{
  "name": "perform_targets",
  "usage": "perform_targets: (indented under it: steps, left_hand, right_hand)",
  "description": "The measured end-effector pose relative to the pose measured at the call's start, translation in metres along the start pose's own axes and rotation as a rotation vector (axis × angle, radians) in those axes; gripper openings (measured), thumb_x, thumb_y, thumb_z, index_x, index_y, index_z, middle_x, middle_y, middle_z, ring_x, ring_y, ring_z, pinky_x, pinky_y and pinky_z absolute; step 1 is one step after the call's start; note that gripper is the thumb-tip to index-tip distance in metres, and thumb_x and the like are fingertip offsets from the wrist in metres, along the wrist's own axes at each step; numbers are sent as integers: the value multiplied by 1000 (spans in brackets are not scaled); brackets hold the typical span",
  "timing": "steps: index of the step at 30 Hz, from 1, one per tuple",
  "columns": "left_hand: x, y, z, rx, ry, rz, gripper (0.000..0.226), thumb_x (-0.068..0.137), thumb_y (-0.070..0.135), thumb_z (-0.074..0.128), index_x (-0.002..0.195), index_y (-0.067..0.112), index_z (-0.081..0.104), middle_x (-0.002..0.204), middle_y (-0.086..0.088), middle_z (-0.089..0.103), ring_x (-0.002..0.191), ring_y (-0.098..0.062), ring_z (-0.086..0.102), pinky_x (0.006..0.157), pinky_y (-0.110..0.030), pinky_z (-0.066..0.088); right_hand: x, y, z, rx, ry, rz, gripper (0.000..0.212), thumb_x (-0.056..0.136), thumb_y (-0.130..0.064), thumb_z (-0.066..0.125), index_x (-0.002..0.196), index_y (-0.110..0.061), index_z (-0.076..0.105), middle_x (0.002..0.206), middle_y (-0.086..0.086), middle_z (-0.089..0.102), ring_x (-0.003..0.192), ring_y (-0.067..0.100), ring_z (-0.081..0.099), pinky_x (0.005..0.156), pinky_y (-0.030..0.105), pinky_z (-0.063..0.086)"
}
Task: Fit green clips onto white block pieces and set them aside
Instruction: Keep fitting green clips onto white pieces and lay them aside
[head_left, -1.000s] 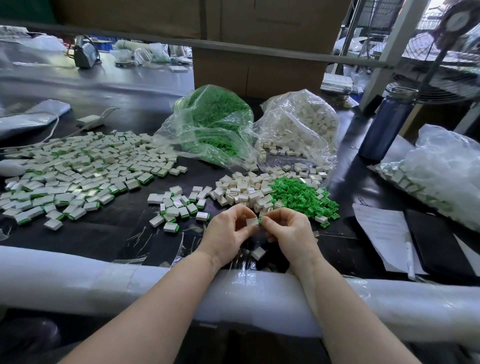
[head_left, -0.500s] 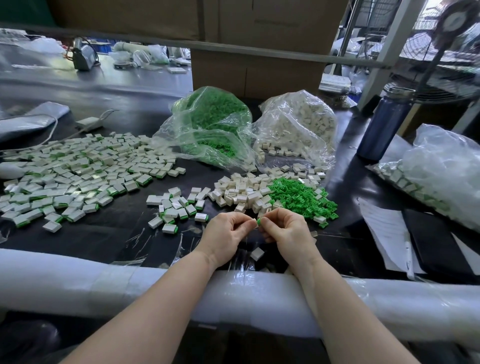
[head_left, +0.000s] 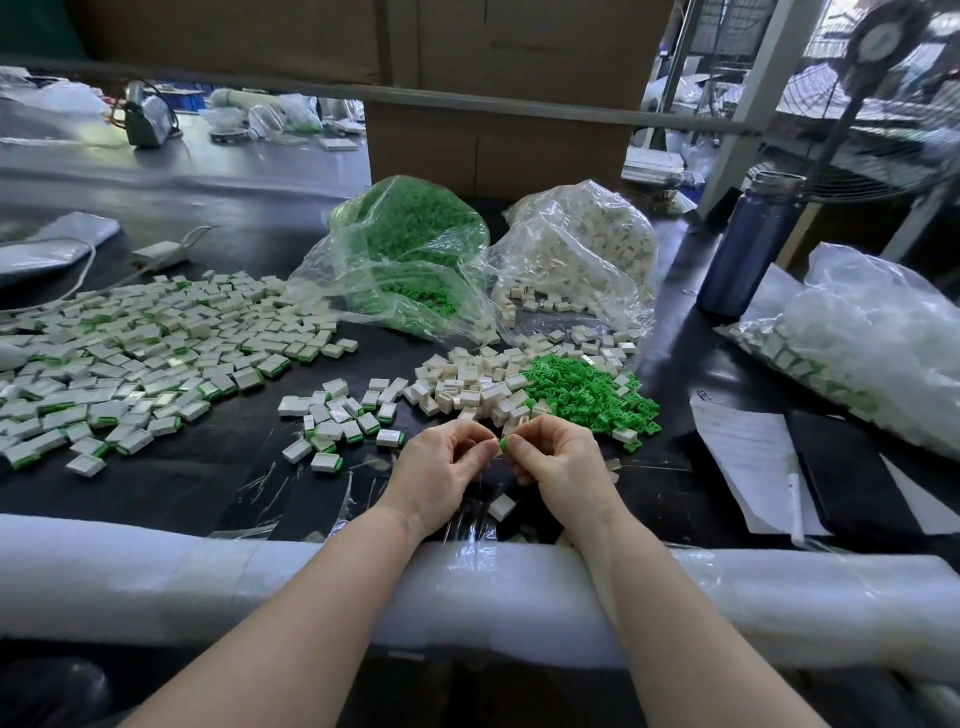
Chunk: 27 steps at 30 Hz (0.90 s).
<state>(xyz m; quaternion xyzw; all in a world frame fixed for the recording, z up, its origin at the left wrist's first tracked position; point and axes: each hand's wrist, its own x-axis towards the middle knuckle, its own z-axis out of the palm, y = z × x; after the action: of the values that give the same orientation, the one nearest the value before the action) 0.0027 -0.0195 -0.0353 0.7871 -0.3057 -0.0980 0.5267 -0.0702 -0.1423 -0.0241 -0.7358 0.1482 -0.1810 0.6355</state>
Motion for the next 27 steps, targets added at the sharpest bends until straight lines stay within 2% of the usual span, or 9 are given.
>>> perform_targets:
  steps: [5,10,14,18,27]
  left_hand:
    - [0,0,0,9,-2,0,16,87,20,63,79,34,62,81,2,69,79,-14,65,77,-25,53]
    - [-1,0,0,29,-3,11,15,87,20,63,80,34,62,76,6,68,71,-6,63,71,-16,50]
    - [-1,-1,0,56,-8,16,6,88,21,63,86,27,64,75,10,66,68,-3,60,72,-18,49]
    - [-2,-1,0,68,-1,17,7,88,22,63,86,28,63,75,11,66,69,-2,60,72,-17,48]
    - [-3,0,0,109,4,13,5,88,22,62,92,22,66,80,7,68,77,-9,64,75,-23,52]
  right_hand:
    - [0,-1,0,-15,-2,4,17,88,0,59,74,-10,58,62,1,60,48,0,53,51,15,47]
    - [-1,0,0,-13,4,6,18,87,0,59,73,-11,58,63,3,59,50,2,53,51,16,47]
    - [-1,1,-1,-56,14,-8,18,87,-1,60,73,-11,59,65,4,61,51,4,54,52,17,48]
    - [0,1,-1,-68,11,-8,17,87,-1,60,74,-12,59,65,4,62,51,3,55,52,17,48]
    - [-1,1,-2,-79,-6,-17,13,88,-2,60,77,-10,60,67,1,63,52,-1,57,53,14,48]
